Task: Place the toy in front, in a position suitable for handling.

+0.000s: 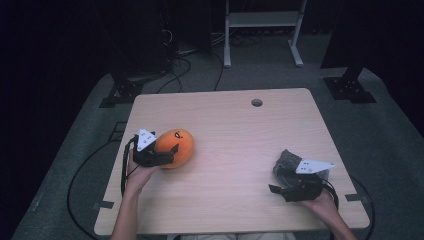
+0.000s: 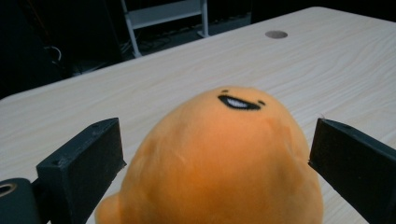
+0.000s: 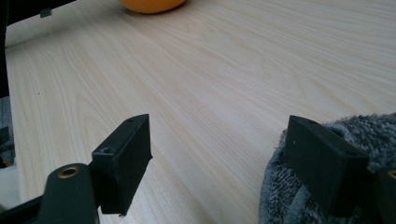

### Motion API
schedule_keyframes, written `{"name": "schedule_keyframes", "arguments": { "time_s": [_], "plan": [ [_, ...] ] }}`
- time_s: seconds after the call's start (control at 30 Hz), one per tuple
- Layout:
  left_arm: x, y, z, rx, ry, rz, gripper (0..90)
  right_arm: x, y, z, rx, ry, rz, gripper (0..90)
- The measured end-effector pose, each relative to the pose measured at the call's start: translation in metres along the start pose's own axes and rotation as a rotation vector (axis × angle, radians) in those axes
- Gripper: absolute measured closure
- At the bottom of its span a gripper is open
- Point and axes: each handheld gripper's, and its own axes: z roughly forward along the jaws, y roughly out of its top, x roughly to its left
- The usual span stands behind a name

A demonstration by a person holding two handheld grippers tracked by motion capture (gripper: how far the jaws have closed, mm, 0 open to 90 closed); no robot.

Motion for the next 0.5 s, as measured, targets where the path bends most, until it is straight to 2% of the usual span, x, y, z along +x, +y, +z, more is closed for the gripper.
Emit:
{"name": "schedule_keyframes", "arguments": {
  "time_s": [0.1,0.27,0.47,0.5],
  "plan": [
    [0.0,-0.003,0.005,0.038,-0.007,0.001,2.2,0.0,0.0,0.0,0.001,0.001,-0.001,21.9],
    [-0.002,-0.009,0.013,0.062,-0.024,-0.003,4.6,0.001,0.0,0.0,0.001,0.001,-0.002,21.9],
    [-0.004,-0.016,0.017,0.059,-0.012,-0.023,5.8,0.001,0.0,-0.001,-0.004,0.001,-0.008,21.9],
    [-0.005,-0.02,0.019,0.064,0.0,-0.029,5.8,0.001,0.0,-0.001,-0.004,0.0,-0.009,21.9]
  ]
}}
